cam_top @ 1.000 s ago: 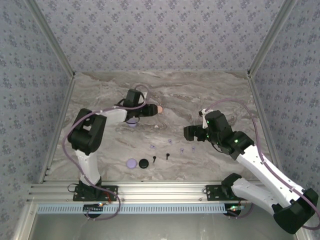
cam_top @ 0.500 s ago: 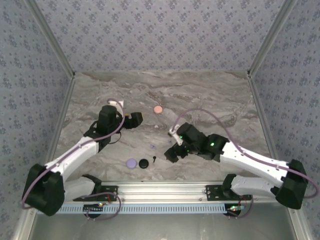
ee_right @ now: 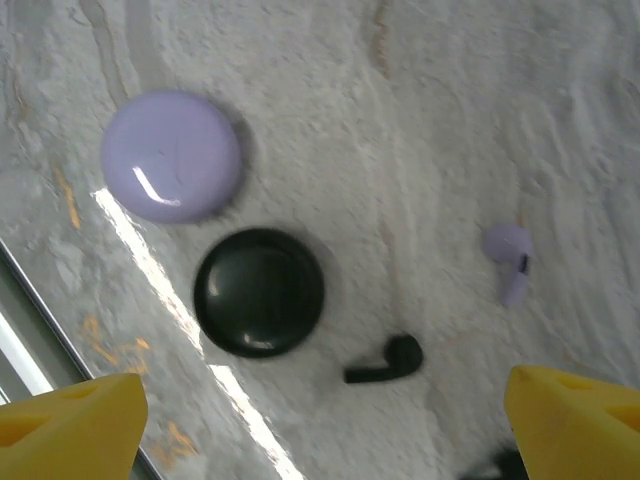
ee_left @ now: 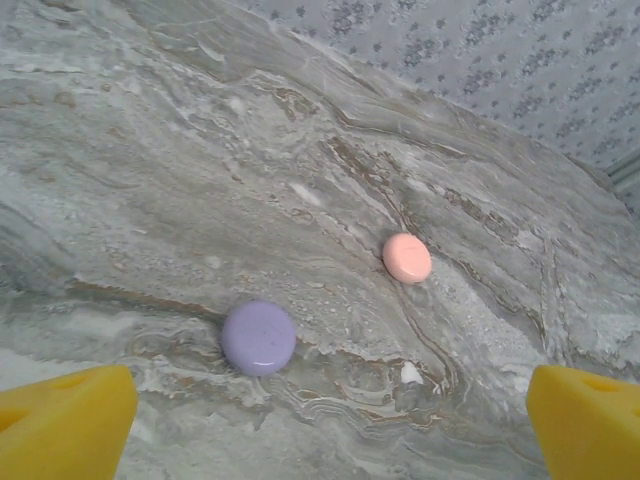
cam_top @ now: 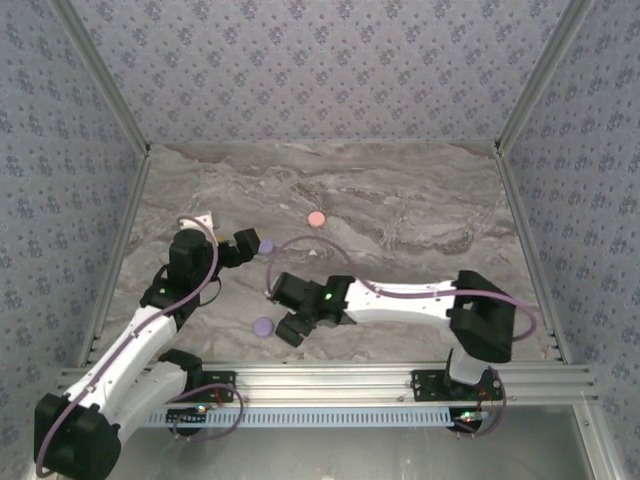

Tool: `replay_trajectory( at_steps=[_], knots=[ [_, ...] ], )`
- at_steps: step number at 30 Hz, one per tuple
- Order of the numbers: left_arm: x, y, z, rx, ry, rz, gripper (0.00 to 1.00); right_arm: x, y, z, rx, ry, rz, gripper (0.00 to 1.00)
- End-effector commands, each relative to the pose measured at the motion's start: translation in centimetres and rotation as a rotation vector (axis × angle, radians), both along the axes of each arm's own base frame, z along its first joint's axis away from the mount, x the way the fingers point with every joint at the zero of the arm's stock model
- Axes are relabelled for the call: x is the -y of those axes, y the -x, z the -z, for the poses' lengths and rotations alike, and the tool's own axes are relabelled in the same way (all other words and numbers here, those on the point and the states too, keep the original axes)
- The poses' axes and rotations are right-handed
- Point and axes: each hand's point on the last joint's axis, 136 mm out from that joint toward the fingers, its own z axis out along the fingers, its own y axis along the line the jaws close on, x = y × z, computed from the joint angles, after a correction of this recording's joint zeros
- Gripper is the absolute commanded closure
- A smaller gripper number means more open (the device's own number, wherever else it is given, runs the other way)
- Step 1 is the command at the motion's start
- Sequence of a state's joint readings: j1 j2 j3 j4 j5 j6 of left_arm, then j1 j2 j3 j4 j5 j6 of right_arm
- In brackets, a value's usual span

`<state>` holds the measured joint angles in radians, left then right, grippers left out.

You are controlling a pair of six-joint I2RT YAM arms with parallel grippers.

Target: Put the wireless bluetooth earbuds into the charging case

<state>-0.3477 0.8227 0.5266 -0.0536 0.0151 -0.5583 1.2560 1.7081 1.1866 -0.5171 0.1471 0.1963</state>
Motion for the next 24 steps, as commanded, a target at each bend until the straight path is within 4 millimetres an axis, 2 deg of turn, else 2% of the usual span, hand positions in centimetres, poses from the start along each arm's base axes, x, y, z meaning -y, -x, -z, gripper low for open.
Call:
replay_trajectory(
  at_steps=[1,4,7,11,24],
  knots=[
    [-1.2,0.5,0.1,-0.012,-0.003,-0.039,0.01,-0.8,-0.1,0.5,-0.01,0.045,0.056,0.07],
    [-1.5,0.8,0.0,-0.01,-0.004,-0.047,0.01,-1.3,-0.1,1.7,-0.022,0.072,0.069,0.09],
    [-1.7,0.9,0.0,-0.011,-0.004,-0.051,0.01,-0.7,-0.2,2.6,-0.027,0.121,0.085,0.12],
    [-1.8,0.9,0.0,-0.009,-0.001,-0.056,0.01,-0.9,0.1,3.6,-0.044,0.146,0.082,0.15],
    [-1.8,0.8,0.0,-0.011,0.004,-0.058,0.01,-2.1,0.8,5.8,-0.086,0.153,0.082,0.29]
  ],
)
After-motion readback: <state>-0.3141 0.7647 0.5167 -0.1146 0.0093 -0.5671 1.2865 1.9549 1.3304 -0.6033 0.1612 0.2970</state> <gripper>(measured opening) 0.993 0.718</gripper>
